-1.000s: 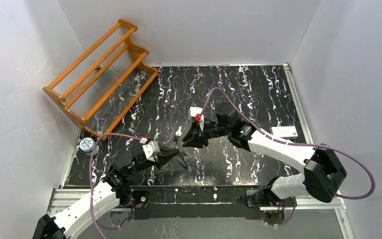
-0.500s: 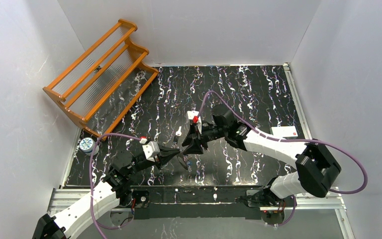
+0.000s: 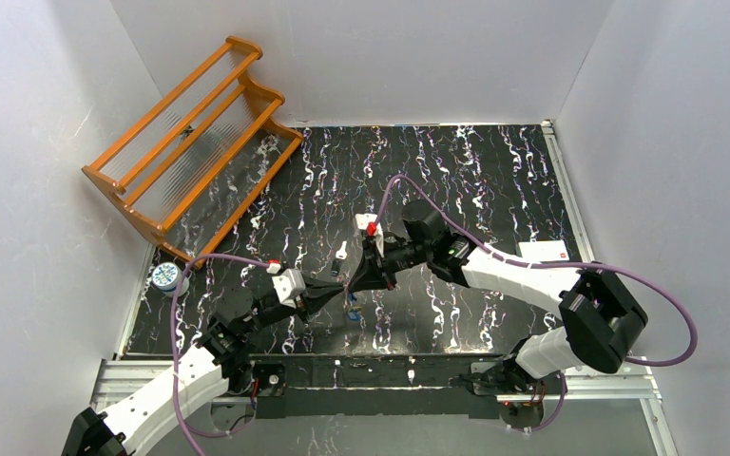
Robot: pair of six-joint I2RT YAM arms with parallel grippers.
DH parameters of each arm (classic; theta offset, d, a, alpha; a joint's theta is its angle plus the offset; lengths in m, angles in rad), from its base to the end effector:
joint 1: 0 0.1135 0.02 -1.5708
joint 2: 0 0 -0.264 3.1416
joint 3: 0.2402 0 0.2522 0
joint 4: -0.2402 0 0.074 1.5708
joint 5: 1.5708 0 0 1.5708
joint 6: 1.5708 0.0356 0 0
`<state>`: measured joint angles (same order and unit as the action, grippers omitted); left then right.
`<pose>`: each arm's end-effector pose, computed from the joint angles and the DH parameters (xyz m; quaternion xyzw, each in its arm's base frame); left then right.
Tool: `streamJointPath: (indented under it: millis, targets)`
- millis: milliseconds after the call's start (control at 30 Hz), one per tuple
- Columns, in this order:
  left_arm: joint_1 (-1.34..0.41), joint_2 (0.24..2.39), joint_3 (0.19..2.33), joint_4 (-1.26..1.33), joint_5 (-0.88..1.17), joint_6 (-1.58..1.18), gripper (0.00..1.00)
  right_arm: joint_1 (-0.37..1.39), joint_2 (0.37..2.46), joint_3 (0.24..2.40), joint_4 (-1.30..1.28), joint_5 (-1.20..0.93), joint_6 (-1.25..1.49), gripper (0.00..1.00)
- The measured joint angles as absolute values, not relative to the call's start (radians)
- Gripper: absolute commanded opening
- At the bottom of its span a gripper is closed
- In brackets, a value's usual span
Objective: Put the keys on the keyring
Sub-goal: Adjust the key on the keyring.
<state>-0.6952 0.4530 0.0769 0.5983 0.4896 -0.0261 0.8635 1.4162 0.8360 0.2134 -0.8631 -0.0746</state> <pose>0.0932 -0.0995 0.2181 0.3777 0.5100 -0.4090 0.6557 0.1794 0.2515 0.2554 -0.5497 0.5607 0.5159 0.3424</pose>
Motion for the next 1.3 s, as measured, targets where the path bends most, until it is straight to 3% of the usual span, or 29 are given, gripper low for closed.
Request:
streamJointPath:
  millis: [100, 200, 400, 933, 1300]
  targets:
    - [-0.695, 0.456, 0.077, 0.598, 0.488, -0.025, 0.1, 0.863, 1.415, 0.836, 0.211, -0.861, -0.081, 0.01]
    - [-0.696, 0.464, 0.085, 0.582, 0.488, -0.006, 0.32, 0.864, 1.408, 0.838, 0.184, -0.844, -0.107, 0.01]
    - [-0.696, 0.482, 0.197, 0.423, 0.48, 0.096, 0.42, 0.864, 1.403, 0.907, 0.015, -0.781, -0.184, 0.01]
    - [-0.696, 0.615, 0.474, -0.102, 0.462, 0.414, 0.41, 0.933, 1.503, 1.131, -0.364, -0.588, -0.345, 0.01]
    - [-0.696, 0.68, 0.464, -0.076, 0.542, 0.393, 0.28, 0.985, 1.552, 1.174, -0.429, -0.55, -0.369, 0.01]
